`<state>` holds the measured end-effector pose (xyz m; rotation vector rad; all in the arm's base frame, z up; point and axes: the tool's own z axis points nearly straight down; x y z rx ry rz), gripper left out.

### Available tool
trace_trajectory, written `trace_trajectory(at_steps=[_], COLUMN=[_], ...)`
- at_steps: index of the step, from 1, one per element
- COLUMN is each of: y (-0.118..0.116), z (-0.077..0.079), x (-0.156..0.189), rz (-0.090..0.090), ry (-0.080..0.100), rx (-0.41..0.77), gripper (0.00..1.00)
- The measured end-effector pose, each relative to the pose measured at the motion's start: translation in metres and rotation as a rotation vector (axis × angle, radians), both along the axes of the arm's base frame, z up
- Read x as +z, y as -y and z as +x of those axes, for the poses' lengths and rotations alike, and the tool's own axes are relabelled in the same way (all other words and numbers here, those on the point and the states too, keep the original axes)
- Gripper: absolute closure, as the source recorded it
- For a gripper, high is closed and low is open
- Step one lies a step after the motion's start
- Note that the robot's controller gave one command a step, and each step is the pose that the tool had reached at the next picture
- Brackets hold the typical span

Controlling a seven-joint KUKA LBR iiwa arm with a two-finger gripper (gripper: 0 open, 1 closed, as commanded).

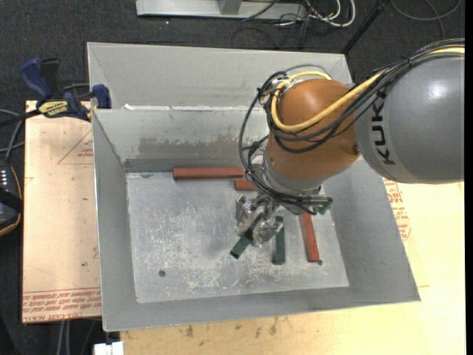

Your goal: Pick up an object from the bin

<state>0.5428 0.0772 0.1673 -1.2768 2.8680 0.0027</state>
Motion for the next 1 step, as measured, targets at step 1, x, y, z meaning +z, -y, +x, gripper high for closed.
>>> trace_trajectory(at_steps=[1], y=[-0.0014], z=[-0.0071], x=[0.0756], rz=[0.0], ry=[0.001], rx=[-0.003], gripper=[1.0])
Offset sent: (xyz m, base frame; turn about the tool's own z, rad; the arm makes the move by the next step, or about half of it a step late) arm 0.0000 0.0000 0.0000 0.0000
